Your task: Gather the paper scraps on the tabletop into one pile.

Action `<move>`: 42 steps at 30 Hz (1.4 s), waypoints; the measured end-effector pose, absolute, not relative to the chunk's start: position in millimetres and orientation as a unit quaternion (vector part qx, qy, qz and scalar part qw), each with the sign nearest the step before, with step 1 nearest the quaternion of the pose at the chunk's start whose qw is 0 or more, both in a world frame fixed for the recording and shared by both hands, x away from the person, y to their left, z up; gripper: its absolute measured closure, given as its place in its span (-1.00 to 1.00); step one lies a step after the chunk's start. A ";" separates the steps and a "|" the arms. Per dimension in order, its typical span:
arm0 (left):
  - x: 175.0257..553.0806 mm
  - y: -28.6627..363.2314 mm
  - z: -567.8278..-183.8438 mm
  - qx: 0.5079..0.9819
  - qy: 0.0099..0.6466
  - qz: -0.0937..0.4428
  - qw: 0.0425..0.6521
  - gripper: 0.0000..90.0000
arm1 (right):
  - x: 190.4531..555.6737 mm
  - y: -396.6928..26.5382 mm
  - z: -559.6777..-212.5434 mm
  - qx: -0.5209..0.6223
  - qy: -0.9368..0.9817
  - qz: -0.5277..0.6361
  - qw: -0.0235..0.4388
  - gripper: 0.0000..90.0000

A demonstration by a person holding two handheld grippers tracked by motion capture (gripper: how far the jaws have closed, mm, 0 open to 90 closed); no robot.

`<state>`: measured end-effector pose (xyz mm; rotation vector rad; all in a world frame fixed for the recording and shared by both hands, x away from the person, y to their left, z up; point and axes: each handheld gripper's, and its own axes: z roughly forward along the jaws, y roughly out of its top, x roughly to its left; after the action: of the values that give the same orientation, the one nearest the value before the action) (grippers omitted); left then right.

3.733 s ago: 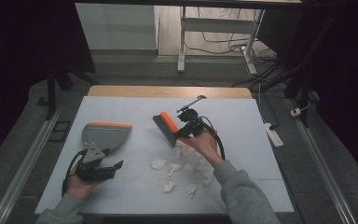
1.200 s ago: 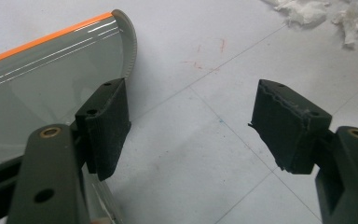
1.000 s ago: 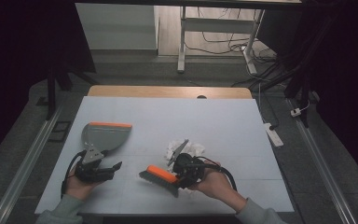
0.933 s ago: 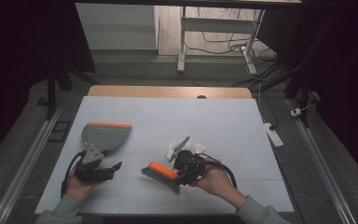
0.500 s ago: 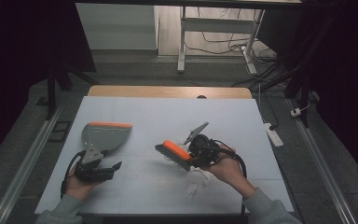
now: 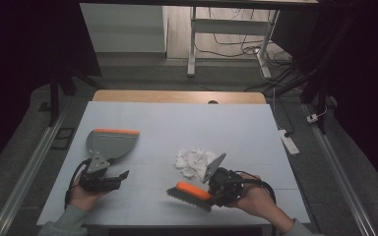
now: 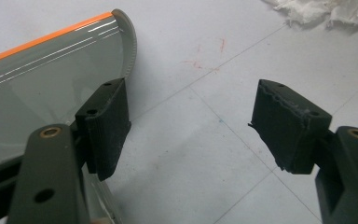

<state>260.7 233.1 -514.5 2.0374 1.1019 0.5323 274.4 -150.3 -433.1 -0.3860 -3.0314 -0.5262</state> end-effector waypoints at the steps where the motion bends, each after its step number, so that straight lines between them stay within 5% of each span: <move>1: 260.7 232.9 -514.5 0.795 0.430 0.208 0.373 -0.37 | 272.7 -148.6 -437.2 -0.120 -0.980 -0.158 0.020 0.58; 16: 260.5 234.2 -515.4 0.794 0.432 0.207 0.373 -0.37 | 344.0 -148.6 -442.4 -0.163 -0.965 -0.186 -0.085 0.58; 21: 261.1 234.9 -516.2 0.795 0.433 0.206 0.372 -0.37 | 340.2 -162.8 -423.5 -0.175 -0.950 -0.250 -0.061 0.58; 30: 260.1 234.0 -515.1 0.796 0.429 0.208 0.372 -0.37 | 324.2 -207.7 -398.3 -0.224 -0.936 -0.260 -0.083 0.58; 42: 261.3 230.8 -516.5 0.799 0.430 0.207 0.366 -0.37 | 313.2 -212.4 -437.1 -0.123 -0.979 -0.158 -0.031 0.58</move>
<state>261.3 230.8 -516.5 2.0529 1.1048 0.5326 313.2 -212.4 -437.1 -0.3936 -3.1382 -0.5062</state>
